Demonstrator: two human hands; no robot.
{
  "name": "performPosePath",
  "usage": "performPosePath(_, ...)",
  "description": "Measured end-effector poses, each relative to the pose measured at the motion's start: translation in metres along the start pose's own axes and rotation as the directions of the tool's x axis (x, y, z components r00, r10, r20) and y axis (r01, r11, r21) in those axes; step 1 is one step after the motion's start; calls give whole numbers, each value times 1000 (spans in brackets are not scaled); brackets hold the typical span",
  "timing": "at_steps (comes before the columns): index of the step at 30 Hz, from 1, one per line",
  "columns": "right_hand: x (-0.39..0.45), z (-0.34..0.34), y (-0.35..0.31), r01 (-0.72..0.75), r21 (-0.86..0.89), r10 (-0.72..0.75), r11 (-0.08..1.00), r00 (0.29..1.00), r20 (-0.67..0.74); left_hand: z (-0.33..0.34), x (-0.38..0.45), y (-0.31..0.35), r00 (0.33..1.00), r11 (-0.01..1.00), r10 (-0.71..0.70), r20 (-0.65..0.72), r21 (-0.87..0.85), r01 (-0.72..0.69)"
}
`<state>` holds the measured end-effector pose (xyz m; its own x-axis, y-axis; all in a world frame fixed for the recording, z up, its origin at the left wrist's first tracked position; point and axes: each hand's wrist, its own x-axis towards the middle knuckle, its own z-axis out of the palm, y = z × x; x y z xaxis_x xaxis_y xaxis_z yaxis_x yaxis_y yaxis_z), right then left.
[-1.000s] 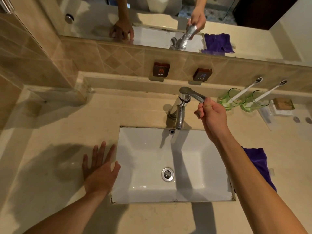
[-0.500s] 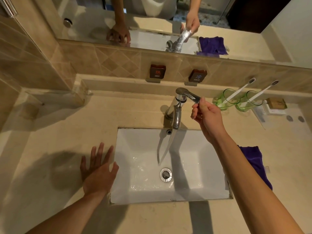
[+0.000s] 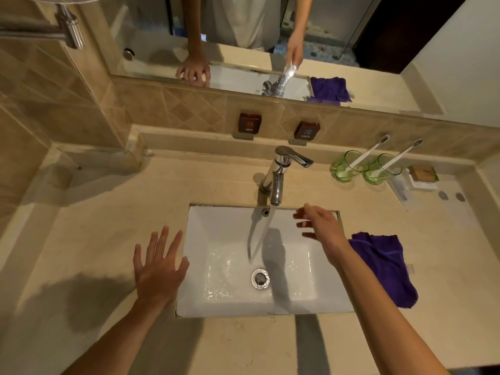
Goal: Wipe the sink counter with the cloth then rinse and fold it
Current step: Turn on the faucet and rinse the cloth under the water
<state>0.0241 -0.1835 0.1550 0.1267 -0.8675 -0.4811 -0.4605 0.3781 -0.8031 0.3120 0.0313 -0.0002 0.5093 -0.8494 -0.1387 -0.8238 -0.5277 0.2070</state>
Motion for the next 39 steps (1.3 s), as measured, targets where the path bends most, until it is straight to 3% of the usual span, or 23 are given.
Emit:
performPosePath(7, -23, 7, 49, 33, -245, -35, 969, 999, -5, -31, 9, 5, 983, 997, -35, 182, -66, 47)
performPosePath(9, -26, 9, 60, 65, -311, -77, 948, 997, -24, -42, 7, 8, 989, 993, -16, 148, -113, 33)
performPosePath(12, -35, 12, 71, 103, -417, -132, 903, 990, -41, -52, -7, 11, 993, 985, 119, 26, -126, -114)
performPosePath(15, -52, 14, 74, 128, -571, -184, 811, 982, -40, -59, -26, 18, 980, 975, 187, -66, -111, -194)
performPosePath(19, -75, 20, 82, 157, -742, -279, 652, 959, -43, -65, -50, 30, 973, 970, 216, -87, -92, -223)
performPosePath(26, -103, 27, 116, 202, -822, -399, 532, 916, -33, -58, -80, 34, 961, 962, 273, -35, -6, -274)
performPosePath(39, -114, -14, 169, 126, -867, -350, 482, 935, -59, -34, -112, 70, 966, 966, 257, -12, -20, -257)
